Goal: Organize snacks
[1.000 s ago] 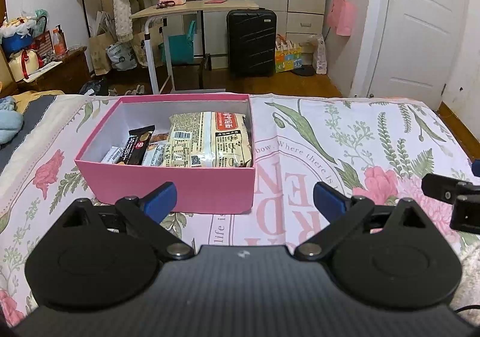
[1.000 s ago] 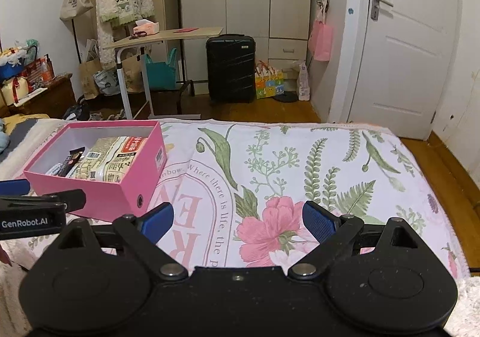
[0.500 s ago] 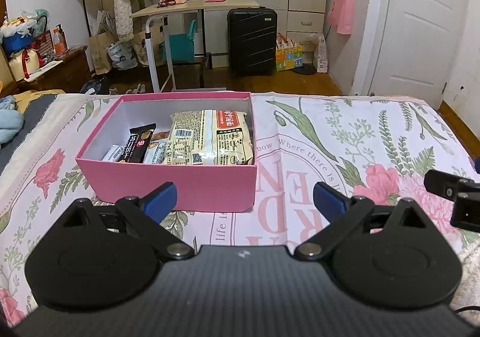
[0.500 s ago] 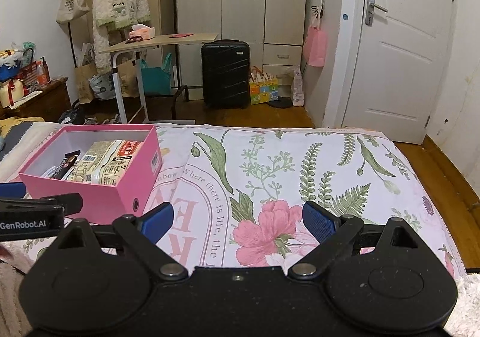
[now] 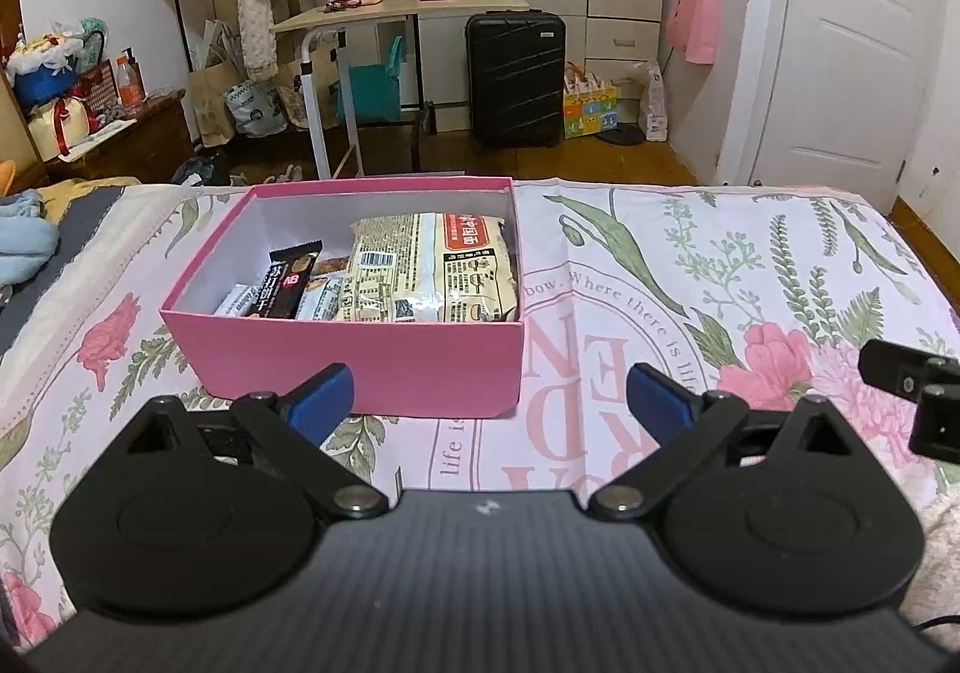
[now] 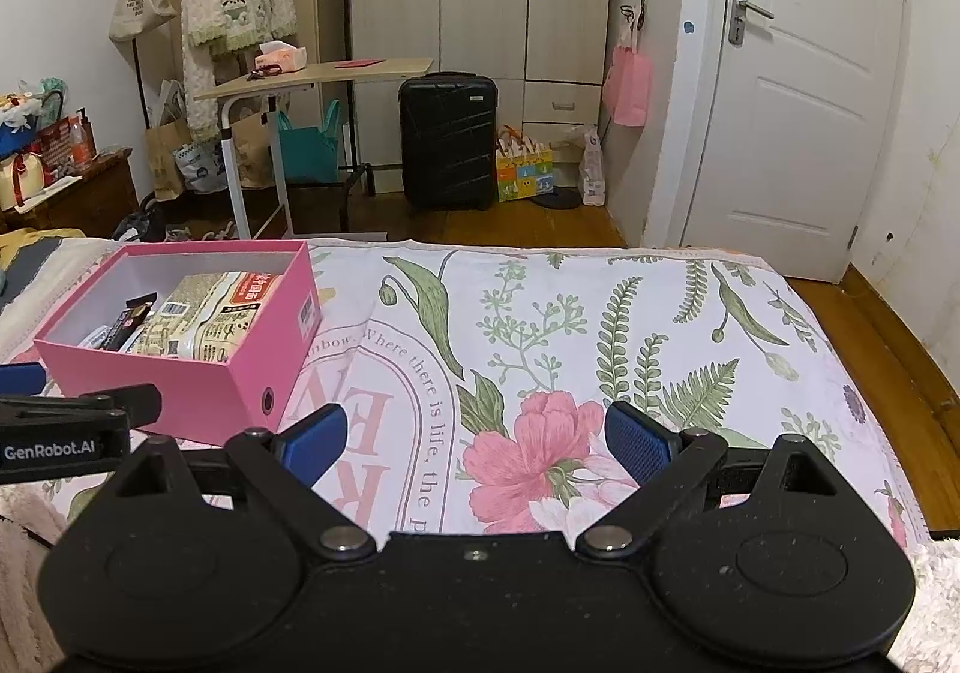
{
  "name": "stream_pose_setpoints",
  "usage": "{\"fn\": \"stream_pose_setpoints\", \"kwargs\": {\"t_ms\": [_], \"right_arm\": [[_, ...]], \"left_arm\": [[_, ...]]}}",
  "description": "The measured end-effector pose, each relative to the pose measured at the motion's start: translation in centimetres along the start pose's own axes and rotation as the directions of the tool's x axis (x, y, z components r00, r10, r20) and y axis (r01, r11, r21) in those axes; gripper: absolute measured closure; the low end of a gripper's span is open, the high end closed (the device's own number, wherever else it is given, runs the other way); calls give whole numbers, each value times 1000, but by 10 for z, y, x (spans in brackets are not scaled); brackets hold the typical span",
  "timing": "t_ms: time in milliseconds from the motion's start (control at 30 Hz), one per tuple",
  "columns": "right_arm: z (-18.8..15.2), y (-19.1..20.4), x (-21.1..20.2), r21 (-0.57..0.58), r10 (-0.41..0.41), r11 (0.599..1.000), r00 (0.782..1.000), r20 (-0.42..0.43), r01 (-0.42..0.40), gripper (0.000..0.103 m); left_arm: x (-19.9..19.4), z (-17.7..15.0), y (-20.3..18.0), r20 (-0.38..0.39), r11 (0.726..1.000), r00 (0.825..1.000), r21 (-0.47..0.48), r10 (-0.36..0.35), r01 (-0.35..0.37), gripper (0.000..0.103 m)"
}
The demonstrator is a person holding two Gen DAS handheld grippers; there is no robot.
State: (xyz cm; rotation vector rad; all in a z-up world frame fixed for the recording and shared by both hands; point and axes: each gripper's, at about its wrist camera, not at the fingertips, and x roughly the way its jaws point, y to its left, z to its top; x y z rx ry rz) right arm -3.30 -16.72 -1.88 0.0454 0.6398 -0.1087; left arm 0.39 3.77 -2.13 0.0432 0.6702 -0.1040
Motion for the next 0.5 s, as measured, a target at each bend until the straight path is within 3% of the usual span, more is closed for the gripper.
{"fn": "stream_pose_setpoints", "kwargs": {"t_ms": [200, 500], "right_arm": [[-1, 0, 2, -13, 0, 1000, 1000, -7, 0, 8], [-3, 1, 2, -16, -4, 1000, 1000, -11, 4, 8]], "left_arm": [[-7, -1, -2, 46, 1000, 999, 11, 16, -16, 4], [-12, 1, -2, 35, 1000, 999, 2, 27, -27, 3]]}}
